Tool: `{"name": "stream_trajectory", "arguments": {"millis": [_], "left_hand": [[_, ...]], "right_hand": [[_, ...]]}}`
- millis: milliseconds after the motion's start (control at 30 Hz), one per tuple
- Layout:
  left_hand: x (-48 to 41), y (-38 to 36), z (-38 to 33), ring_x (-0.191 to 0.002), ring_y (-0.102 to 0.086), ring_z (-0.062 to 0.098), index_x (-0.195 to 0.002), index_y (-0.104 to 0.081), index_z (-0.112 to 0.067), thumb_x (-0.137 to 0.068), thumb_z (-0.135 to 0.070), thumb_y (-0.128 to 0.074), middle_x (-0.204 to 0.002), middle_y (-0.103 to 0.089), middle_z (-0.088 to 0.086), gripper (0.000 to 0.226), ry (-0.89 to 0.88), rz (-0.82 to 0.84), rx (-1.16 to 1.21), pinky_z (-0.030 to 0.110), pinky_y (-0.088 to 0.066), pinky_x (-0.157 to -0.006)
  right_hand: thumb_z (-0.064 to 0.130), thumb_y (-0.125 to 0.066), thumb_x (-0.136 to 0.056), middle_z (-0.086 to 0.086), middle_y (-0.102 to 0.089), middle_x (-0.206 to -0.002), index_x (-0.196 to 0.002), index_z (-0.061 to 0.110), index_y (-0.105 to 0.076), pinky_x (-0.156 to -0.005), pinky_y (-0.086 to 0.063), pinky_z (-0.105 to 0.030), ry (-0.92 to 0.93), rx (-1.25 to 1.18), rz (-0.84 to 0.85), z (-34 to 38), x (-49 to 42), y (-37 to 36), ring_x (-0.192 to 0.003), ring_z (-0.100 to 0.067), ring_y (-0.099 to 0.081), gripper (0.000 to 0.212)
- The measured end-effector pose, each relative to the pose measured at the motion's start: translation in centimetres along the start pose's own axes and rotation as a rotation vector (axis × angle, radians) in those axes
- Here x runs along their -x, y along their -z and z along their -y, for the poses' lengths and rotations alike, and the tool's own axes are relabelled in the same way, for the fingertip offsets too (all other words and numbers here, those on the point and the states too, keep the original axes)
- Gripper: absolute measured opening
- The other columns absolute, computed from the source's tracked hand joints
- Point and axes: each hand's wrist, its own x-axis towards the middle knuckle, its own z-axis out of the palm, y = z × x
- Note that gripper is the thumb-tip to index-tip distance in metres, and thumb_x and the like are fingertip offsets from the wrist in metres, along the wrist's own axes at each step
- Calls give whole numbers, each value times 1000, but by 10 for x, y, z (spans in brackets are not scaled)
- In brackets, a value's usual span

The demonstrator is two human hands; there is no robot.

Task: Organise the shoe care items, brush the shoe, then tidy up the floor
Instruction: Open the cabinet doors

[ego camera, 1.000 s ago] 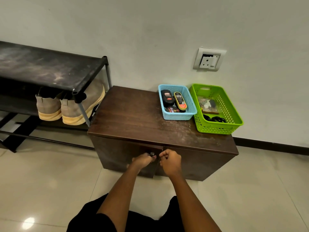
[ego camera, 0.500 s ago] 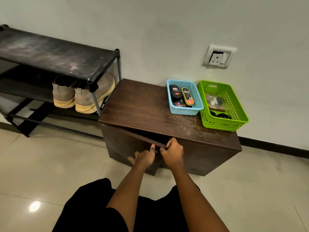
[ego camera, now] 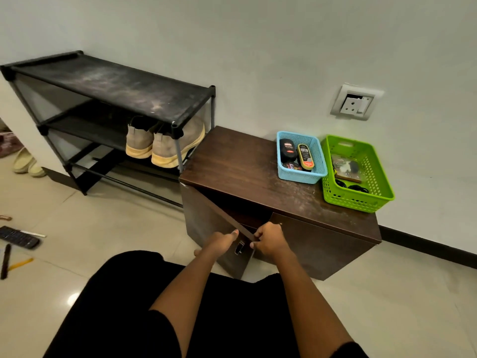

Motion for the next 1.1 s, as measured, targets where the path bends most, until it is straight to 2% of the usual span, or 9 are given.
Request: {"name": "stream_trajectory", "arguments": {"millis": [167, 267, 333, 400, 500, 567, 700, 933, 1100], "left_hand": [[29, 20, -3, -97, -54, 27, -93, -54, -13, -77, -50, -62, -102, -59, 6, 41, -15, -193, -11, 41, -40, -97], [40, 27, 6, -85, -51, 25, -90, -56, -15, -81, -30, -59, -84, -55, 5, 18, 28, -327, -120, 36, -41, -91], [42, 35, 16, -84, -57, 25, -91, -58, -14, -79, -28, -59, -80, -56, 5, 19, 24, -348, -148, 35, -46, -89], [43, 45, 25, -86, -63, 26, -97, -61, -12, -76, -28, -60, -91, -63, 7, 26, -8, -360, -159, 33, -52, -80], [44, 58, 38, -94, -63, 27, -103, -61, -11, -79, -26, -61, -104, -63, 8, 28, -15, -410, -170, 30, -50, -72], [45, 64, 47, -100, -62, 27, -107, -61, -11, -81, -24, -63, -109, -62, 8, 28, 6, -456, -195, 31, -50, -76], [43, 88, 70, -108, -59, 30, -113, -57, -7, -85, -23, -58, -116, -59, 11, 32, -15, -534, -285, 35, -50, -83], [24, 130, 90, -113, -56, 31, -120, -55, -5, -89, -9, -54, -120, -58, 13, 31, 49, -629, -406, 37, -48, -89], [9, 126, 83, -108, -59, 30, -121, -54, -5, -89, -5, -56, -114, -60, 13, 32, 83, -614, -396, 36, -52, -88]], "right_hand": [[30, -78, -75, -4, -57, -69, -63, 9, -60, -59, -40, -17, 138, 119, 281, 29, 20, -14, -64, -12, -50, 30], [26, -74, -80, -18, -64, -89, -86, -6, -65, -77, -50, -36, 201, 163, 323, 48, 28, -33, -82, -28, -60, 34], [20, -70, -83, -16, -62, -89, -93, -5, -65, -74, -49, -35, 231, 186, 358, 61, 33, -42, -83, -29, -59, 27], [21, -69, -84, -5, -55, -75, -85, 3, -64, -66, -41, -27, 272, 192, 381, 74, 38, -49, -73, -24, -54, 19], [22, -65, -86, -10, -57, -79, -68, 15, -55, -70, -34, -28, 348, 186, 344, 89, 45, -67, -86, -33, -58, 22], [18, -64, -87, -17, -64, -95, -83, 9, -64, -72, -37, -26, 392, 160, 337, 97, 46, -85, -95, -33, -60, 10], [14, -67, -85, -18, -64, -116, -116, -1, -60, -94, -48, -37, 454, 112, 378, 111, 39, -103, -104, -30, -62, 35], [11, -64, -86, -18, -65, -109, -115, 5, -63, -93, -50, -37, 377, 147, 330, 103, -13, -83, -101, -29, -62, 29], [6, -54, -90, -15, -61, -114, -114, 4, -61, -89, -50, -36, 302, 444, 187, 57, -60, -40, -104, -29, -59, 25]]}}
